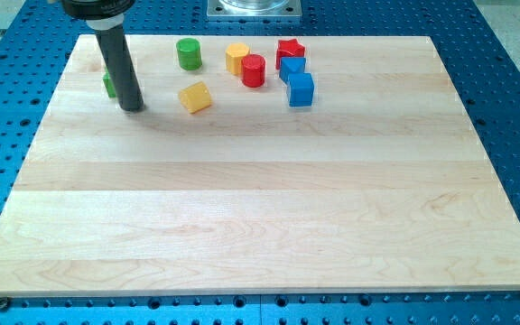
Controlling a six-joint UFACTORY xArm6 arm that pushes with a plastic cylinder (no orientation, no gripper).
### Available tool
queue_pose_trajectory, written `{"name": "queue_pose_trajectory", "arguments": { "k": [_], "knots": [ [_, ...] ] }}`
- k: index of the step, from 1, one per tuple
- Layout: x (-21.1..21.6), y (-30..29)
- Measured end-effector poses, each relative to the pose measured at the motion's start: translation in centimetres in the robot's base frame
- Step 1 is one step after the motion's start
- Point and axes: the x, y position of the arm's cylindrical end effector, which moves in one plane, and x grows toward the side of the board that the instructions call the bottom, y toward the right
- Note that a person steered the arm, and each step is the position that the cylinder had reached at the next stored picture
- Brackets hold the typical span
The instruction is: Move the green star towards the top left
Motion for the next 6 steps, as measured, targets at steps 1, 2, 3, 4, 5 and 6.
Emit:
{"name": "queue_pose_trajectory", "arguments": {
  "k": [1,2,3,4,5,6],
  "knots": [
    [-4.0,-1.6],
    [-4.0,-3.6],
    [-5.8,-4.2],
    [-5.3,-3.4],
    [-5.2,0.7],
    [-6.3,-0.5]
  ]
}}
